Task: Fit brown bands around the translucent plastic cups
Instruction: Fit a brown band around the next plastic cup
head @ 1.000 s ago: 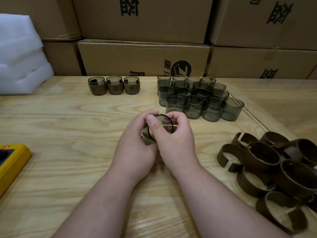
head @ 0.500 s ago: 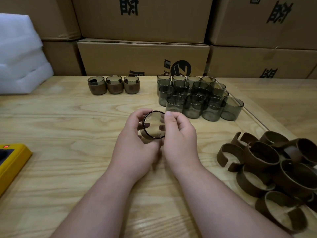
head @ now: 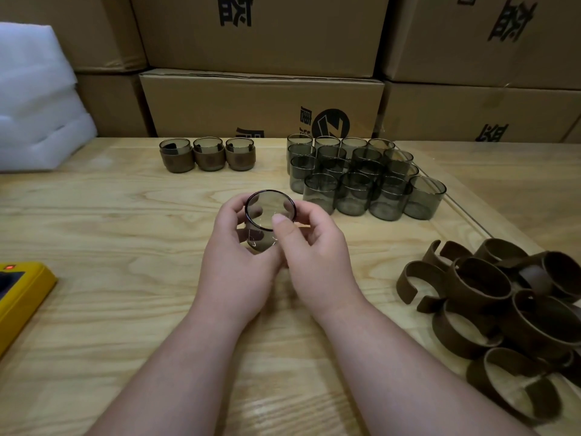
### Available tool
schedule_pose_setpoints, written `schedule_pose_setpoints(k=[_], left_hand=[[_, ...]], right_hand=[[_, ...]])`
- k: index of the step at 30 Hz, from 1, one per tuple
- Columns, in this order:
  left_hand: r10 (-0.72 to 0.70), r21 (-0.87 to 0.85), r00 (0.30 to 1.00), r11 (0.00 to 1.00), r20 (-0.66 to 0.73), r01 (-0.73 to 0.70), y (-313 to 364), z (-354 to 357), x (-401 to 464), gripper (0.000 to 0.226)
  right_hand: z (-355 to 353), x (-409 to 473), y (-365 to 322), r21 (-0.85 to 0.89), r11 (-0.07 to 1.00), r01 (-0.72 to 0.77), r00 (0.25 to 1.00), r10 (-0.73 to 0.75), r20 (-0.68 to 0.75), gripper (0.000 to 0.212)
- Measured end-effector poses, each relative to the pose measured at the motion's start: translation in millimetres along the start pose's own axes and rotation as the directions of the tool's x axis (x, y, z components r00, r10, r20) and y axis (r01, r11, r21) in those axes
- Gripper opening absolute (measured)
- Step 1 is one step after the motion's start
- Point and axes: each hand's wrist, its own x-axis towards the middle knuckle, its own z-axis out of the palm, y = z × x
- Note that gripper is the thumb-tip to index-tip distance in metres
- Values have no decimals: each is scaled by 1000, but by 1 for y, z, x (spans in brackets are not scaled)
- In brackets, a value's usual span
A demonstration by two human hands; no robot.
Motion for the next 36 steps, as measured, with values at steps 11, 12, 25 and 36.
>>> schedule_pose_setpoints(k=[11, 12, 25, 36], left_hand=[[-58, -34, 998, 998, -8, 58, 2, 1, 1, 71], [-60, -38, 998, 997, -3, 60, 2, 1, 0, 69], [-15, -183, 995, 983, 96, 32, 4, -3, -3, 67], [-8, -430, 974, 896, 225, 107, 6, -7, -2, 49]], right_hand=[[0, -1, -3, -28, 1000, -10, 999, 8, -39, 35], [0, -1, -4, -18, 1000, -11, 999, 10, -45, 36], [-8, 4, -8, 158, 982, -101, 984, 122, -129, 39], [-8, 4, -9, 178, 980, -88, 994, 98, -47, 23]])
